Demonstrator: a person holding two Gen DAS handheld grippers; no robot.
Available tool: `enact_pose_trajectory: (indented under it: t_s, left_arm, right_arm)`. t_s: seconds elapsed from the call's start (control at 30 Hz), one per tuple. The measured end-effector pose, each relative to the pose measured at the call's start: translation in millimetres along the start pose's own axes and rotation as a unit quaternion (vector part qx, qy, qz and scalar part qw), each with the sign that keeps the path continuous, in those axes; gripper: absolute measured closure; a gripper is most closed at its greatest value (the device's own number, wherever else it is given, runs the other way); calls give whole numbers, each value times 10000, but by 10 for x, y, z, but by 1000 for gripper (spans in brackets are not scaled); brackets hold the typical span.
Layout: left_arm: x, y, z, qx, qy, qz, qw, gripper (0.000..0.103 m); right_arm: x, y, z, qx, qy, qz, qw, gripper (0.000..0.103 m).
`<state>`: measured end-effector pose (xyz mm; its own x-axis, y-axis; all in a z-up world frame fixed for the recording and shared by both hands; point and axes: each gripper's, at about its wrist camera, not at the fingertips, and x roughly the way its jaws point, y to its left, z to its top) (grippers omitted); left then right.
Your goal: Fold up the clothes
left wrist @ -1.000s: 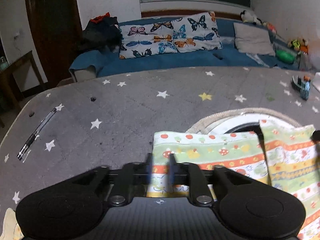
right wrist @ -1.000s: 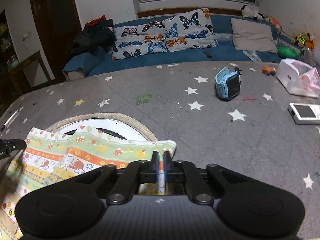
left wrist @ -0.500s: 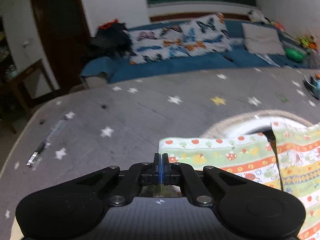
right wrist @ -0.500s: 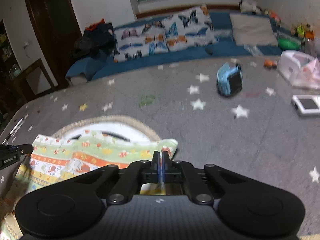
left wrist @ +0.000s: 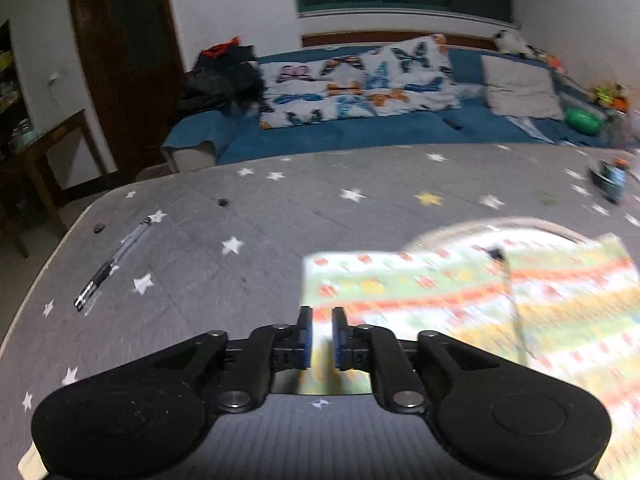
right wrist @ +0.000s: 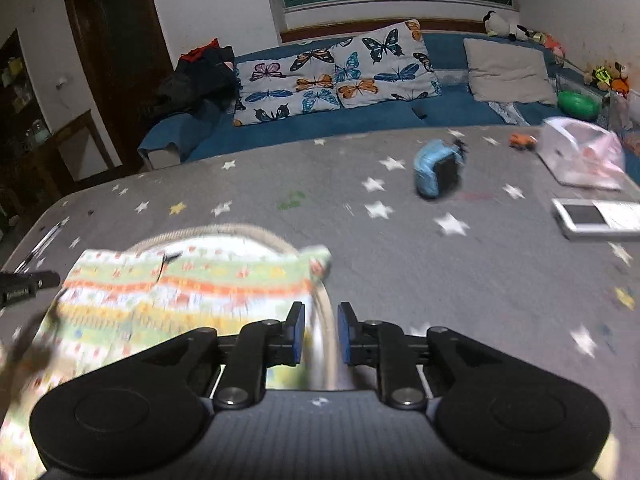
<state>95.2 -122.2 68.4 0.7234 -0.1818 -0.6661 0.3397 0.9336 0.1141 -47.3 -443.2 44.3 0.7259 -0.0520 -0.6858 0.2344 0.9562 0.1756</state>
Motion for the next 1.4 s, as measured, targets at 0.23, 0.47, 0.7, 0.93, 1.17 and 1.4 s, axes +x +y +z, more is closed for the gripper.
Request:
enact_pose_trajectory:
  t_s: [0.23, 0.47, 0.7, 0.93, 1.17, 1.4]
  left_arm:
    - [-686, -355, -467, 335, -178, -702, 9968, 74]
    - [-1152, -697, -879, 627, -248, -1169, 9909, 61]
    - [-1257, -805, -1139, 740, -63, -1298, 9888, 60]
    - [-1291, -766, -1218, 664, -10, -1347, 9887, 56]
    - [-1318, -781, -1310, 730, 61, -1341, 9883, 55]
    - [-1408, -633, -1345, 645, 149, -1435, 9874, 55]
  right_arm:
    - [-505, -244, -564, 58, 70, -327, 9994, 85]
    - [-839, -418, -963, 46, -264, -749, 9968, 78]
    - [-1249, -625, -1294, 476, -830, -1077, 9896, 70]
    - [-1516, -757, -1435, 590, -1028, -1493, 9817, 48]
    - [-1363, -789, -1372, 521, -842, -1600, 9821, 48]
    - [-1084, -754, -1208, 256, -614, -1779, 9818, 47]
